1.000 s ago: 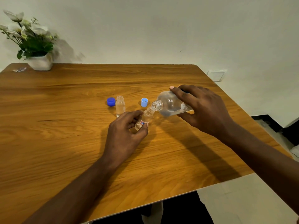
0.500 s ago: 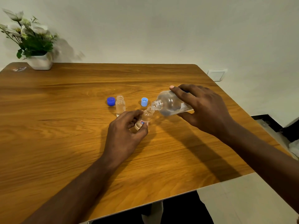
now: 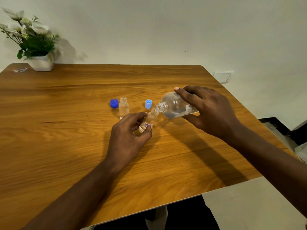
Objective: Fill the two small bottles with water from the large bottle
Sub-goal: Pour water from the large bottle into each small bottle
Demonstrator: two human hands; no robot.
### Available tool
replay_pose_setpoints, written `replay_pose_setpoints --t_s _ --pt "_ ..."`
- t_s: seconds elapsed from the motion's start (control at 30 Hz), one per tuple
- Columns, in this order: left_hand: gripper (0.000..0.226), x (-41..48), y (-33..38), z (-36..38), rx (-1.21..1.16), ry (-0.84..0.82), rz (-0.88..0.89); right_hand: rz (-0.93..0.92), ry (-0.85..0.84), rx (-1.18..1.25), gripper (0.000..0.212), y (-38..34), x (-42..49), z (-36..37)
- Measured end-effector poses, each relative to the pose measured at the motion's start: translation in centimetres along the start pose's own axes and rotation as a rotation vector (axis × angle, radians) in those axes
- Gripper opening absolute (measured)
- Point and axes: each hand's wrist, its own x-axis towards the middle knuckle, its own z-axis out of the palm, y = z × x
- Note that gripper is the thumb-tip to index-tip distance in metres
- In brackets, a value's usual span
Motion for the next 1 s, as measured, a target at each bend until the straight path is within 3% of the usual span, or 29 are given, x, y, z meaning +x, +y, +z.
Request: replay_pose_setpoints --t_s 1.0 --pt "0.036 0.01 -0.06 -0.10 0.006 -0.012 0.003 -0.010 -0.007 -0.004 0.073 0.21 0.10 0.16"
